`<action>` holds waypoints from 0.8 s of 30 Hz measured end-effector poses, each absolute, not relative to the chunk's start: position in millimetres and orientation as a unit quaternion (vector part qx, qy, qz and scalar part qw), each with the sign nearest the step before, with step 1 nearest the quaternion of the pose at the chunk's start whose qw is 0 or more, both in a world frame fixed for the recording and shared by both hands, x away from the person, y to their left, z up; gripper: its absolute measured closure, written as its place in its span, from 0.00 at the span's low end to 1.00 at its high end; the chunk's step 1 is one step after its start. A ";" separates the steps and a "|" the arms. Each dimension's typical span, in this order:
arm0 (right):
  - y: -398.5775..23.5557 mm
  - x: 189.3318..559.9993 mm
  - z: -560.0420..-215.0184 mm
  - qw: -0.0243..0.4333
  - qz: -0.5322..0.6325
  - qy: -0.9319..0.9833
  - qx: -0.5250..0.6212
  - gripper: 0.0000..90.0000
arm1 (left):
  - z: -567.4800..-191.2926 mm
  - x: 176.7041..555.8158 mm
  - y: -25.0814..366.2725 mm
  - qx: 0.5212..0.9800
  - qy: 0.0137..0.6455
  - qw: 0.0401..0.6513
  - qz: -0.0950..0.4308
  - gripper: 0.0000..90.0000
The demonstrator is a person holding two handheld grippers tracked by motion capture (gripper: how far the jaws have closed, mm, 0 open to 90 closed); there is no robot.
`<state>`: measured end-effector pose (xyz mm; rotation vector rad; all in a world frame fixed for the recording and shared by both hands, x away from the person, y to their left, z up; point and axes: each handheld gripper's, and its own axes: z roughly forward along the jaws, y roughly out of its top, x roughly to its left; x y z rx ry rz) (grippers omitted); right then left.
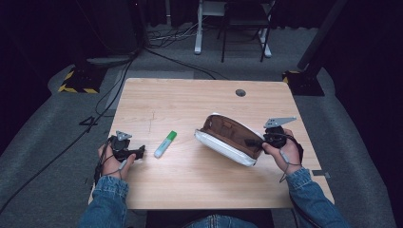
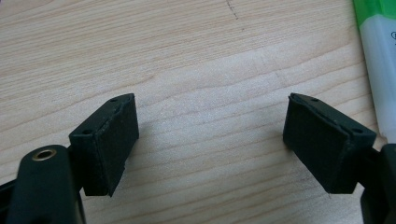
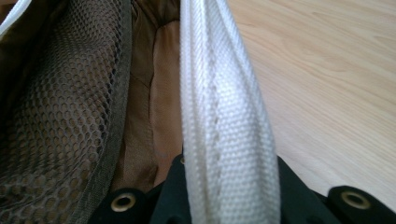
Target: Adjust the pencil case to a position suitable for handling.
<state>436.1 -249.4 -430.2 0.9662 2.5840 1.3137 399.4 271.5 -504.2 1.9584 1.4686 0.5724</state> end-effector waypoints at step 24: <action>-210.5 414.8 -446.3 -0.020 0.416 0.874 0.251 0.97 | -504.2 400.0 270.8 0.742 0.555 0.309 0.215 0.21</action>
